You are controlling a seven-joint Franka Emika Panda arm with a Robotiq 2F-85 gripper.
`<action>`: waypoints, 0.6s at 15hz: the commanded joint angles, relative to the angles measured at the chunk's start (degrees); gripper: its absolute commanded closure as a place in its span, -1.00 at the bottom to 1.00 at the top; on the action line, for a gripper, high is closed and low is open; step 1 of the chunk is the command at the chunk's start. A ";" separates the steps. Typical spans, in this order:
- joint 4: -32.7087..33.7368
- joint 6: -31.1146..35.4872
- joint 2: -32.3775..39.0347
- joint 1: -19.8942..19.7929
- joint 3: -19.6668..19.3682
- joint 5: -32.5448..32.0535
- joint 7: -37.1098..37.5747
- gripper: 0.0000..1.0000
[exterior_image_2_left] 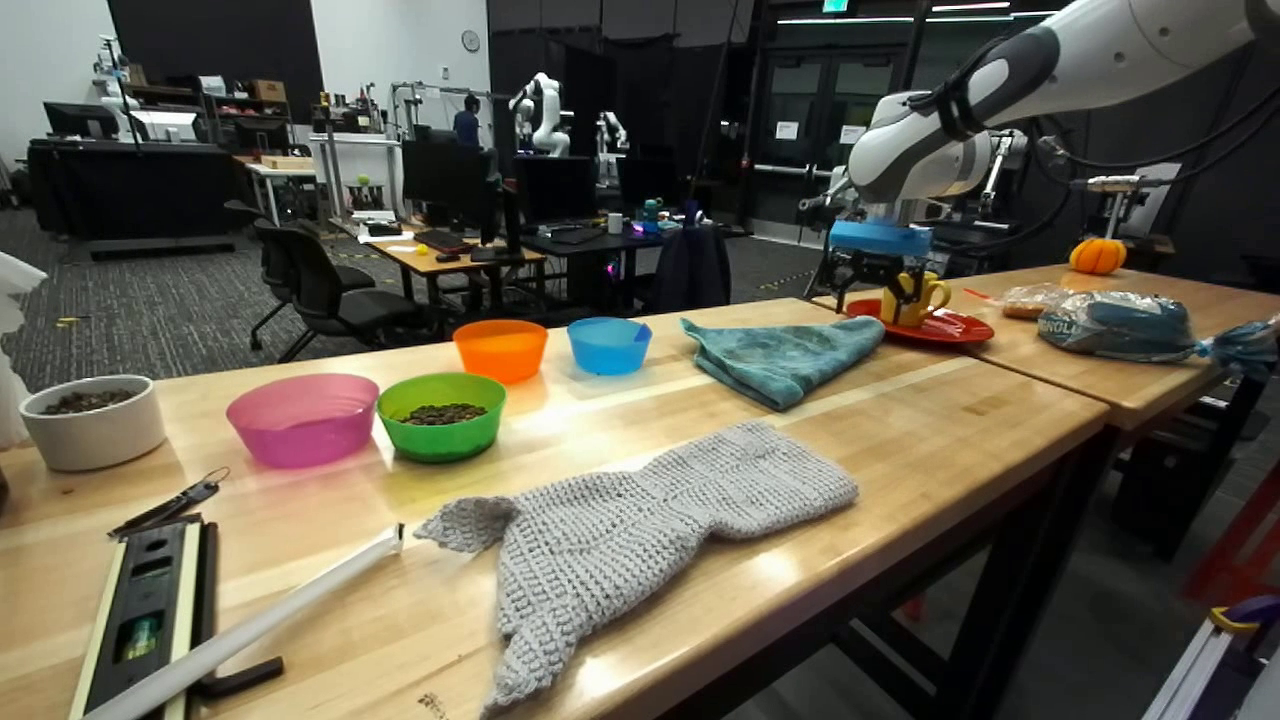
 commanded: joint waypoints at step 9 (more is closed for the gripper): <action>7.05 -3.03 8.07 0.17 -1.75 2.59 3.39 -0.48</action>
